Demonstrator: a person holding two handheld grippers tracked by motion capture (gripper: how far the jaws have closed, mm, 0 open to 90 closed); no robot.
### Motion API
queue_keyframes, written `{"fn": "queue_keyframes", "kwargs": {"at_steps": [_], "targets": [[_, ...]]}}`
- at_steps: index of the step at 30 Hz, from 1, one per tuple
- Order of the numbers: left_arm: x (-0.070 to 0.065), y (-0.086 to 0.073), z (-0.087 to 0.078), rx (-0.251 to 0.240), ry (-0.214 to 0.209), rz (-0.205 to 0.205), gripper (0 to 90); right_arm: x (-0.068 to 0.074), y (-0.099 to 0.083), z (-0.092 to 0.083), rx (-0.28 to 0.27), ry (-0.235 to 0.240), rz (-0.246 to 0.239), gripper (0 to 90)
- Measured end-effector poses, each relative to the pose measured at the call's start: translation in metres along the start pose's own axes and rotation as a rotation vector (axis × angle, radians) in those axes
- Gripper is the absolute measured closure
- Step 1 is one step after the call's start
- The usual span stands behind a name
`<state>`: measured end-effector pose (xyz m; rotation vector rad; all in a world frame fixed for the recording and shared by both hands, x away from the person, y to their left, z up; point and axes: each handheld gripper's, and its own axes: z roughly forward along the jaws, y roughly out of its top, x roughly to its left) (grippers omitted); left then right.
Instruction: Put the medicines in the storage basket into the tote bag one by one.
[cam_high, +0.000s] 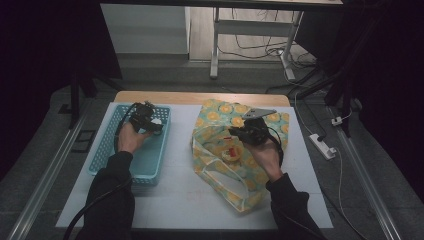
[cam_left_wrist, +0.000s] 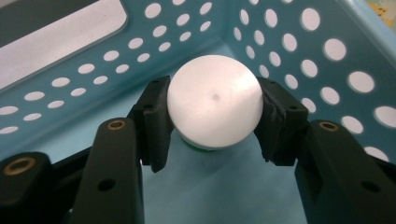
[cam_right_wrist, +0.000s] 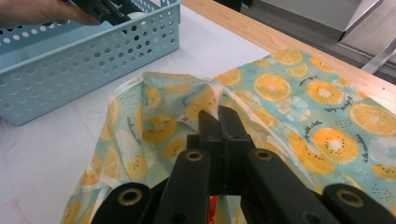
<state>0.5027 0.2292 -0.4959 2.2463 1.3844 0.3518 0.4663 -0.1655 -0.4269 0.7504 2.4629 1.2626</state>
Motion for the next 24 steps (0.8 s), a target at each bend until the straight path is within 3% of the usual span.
{"fn": "queue_keyframes", "kwargs": {"at_steps": [7,17,24], "targets": [[-0.004,0.0,-0.015,-0.031,0.009,0.001,50.3,-0.001,0.0,0.0,-0.003,0.002,0.005,90.0],[-0.013,0.007,-0.044,-0.085,-0.042,0.019,50.4,0.0,0.0,-0.001,-0.006,0.01,0.008,90.0],[-0.025,0.01,-0.06,-0.1,-0.069,0.062,50.5,0.0,0.0,-0.001,-0.007,0.016,0.013,90.0]]}}
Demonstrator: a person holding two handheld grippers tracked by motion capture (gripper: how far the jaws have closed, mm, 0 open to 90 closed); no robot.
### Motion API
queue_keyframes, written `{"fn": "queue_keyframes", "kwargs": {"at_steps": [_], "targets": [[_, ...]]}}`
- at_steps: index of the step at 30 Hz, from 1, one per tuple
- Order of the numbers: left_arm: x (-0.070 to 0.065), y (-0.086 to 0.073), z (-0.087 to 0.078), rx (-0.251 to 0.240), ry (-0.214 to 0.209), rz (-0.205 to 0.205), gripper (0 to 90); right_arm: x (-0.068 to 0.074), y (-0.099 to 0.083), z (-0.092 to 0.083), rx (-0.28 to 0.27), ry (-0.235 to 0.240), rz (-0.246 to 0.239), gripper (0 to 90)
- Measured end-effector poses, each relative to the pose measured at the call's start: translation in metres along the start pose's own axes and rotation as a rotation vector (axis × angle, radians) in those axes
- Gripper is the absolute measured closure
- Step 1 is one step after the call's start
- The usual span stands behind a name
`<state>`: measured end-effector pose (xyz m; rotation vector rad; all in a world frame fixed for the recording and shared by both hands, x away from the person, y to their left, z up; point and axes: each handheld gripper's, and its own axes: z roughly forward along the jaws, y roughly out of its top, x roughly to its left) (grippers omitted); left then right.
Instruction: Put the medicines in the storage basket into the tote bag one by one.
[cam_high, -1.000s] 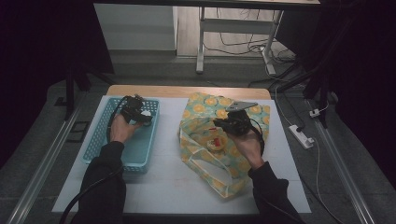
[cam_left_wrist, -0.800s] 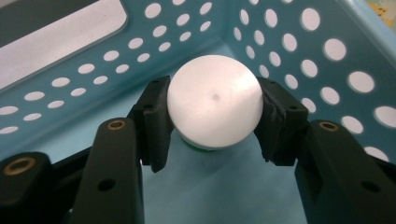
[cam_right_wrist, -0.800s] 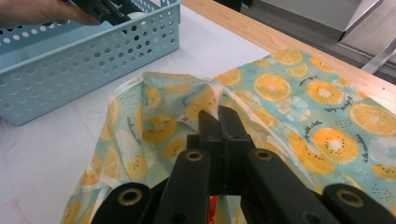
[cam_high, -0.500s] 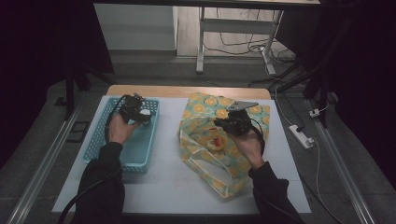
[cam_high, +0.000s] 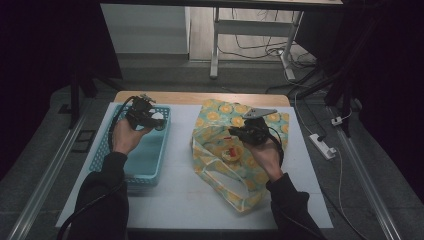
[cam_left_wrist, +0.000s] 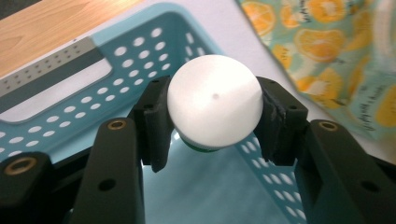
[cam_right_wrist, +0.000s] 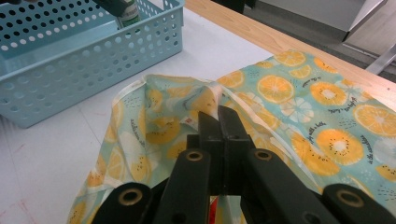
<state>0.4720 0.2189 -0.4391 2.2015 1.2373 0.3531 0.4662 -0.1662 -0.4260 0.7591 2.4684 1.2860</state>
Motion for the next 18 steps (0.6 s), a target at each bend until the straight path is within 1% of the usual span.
{"fn": "queue_keyframes", "kwargs": {"at_steps": [4,6,10,13,15,18], "targets": [[-0.009,0.001,-0.006,0.003,0.017,0.033,50.4,0.0,0.0,0.0,0.0,0.0,0.0,90.0],[-0.011,0.0,-0.009,0.001,0.018,0.038,50.5,0.0,0.0,0.0,-0.001,-0.001,0.0,90.0],[-0.012,-0.002,-0.014,-0.01,0.012,0.036,50.5,-0.001,0.0,0.0,0.003,-0.003,0.001,90.0],[-0.012,-0.001,-0.019,-0.027,-0.005,0.03,50.5,-0.001,0.0,0.001,0.004,-0.002,0.0,90.0],[-0.015,0.0,-0.023,-0.033,-0.015,0.035,50.5,-0.001,0.0,0.001,0.006,-0.002,0.0,90.0],[-0.021,0.004,-0.026,-0.036,-0.02,0.055,50.5,-0.001,-0.001,0.001,0.007,-0.002,0.0,90.0]]}}
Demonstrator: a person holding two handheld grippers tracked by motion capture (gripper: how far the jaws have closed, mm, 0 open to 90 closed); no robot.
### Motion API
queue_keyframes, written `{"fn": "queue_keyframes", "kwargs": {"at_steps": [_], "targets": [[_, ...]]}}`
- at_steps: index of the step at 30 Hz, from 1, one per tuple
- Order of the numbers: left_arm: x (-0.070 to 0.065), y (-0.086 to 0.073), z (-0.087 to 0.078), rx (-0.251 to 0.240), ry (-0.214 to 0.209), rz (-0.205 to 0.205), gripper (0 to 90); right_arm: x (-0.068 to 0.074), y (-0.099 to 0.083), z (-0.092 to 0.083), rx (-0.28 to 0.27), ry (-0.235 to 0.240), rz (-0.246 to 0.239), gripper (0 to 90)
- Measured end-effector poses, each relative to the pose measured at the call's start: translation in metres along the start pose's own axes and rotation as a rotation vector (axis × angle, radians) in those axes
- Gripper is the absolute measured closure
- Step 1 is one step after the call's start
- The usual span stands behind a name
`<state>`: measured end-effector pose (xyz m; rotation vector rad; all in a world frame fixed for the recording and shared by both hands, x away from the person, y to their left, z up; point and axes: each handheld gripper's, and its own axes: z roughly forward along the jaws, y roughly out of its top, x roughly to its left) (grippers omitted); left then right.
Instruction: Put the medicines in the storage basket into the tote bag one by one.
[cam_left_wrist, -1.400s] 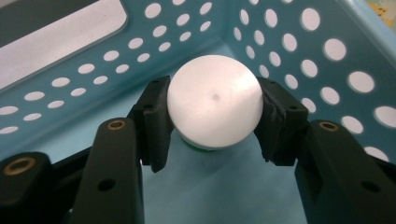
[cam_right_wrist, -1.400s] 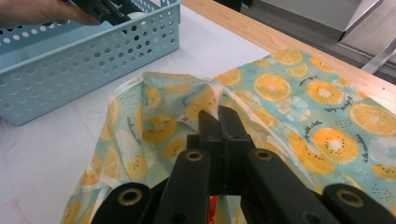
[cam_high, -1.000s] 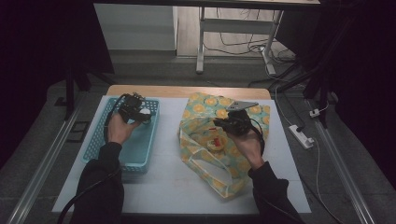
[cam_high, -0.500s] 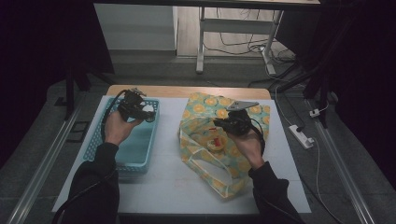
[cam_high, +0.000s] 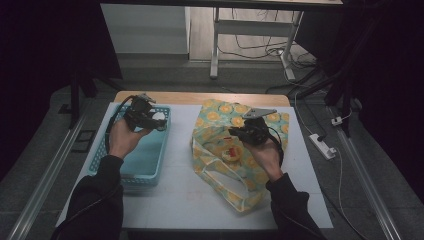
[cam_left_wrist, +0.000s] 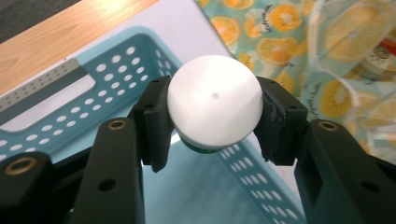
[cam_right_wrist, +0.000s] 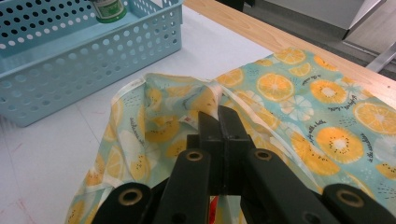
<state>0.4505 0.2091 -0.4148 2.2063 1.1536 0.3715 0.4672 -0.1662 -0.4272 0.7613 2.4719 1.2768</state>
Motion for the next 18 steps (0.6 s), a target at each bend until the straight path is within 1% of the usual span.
{"fn": "queue_keyframes", "kwargs": {"at_steps": [9,13,18], "targets": [[-0.024,0.012,-0.001,-0.013,-0.051,0.05,50.5,-0.001,0.0,-0.001,0.0,-0.001,0.0,90.0],[-0.038,0.017,0.001,-0.018,-0.078,0.082,50.5,0.0,0.0,0.0,0.001,-0.001,-0.001,90.0],[-0.057,0.024,0.007,-0.023,-0.123,0.121,50.5,0.0,0.0,0.0,0.001,-0.001,-0.002,90.0]]}}
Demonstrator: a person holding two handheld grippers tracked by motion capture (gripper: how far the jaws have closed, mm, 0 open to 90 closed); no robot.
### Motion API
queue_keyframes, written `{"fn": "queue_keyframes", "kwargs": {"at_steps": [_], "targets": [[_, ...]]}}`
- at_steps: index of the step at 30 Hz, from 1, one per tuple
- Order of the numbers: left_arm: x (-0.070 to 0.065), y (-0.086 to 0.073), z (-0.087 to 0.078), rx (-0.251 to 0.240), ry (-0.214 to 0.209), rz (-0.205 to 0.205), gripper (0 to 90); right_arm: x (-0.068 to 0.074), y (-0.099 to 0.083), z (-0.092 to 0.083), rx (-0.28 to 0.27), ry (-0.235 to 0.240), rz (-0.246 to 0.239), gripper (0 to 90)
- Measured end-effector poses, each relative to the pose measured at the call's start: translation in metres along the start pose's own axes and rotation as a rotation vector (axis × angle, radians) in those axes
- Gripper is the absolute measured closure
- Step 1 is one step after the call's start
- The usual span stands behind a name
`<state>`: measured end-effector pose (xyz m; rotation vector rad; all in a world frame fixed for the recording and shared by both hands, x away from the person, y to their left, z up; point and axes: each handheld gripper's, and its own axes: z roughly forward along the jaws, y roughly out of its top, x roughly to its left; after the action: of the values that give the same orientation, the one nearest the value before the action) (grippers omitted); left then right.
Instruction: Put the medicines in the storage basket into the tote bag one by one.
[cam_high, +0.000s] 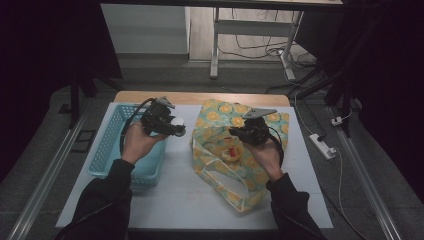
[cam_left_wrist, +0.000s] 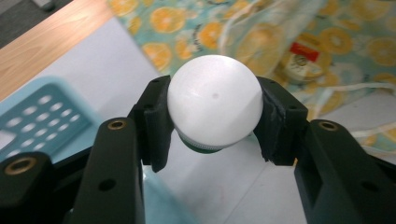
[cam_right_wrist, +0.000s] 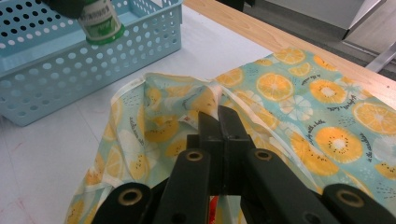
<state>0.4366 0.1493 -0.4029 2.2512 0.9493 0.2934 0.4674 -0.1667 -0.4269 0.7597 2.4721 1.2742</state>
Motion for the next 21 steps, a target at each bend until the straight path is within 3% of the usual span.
{"fn": "queue_keyframes", "kwargs": {"at_steps": [12,21], "targets": [[-0.04,0.02,0.032,0.021,-0.1,0.087,50.4,0.0,0.0,-0.001,-0.001,-0.001,-0.002,90.0],[-0.057,0.034,0.055,0.024,-0.137,0.125,50.4,-0.001,0.0,-0.001,-0.001,-0.002,-0.002,90.0]]}}
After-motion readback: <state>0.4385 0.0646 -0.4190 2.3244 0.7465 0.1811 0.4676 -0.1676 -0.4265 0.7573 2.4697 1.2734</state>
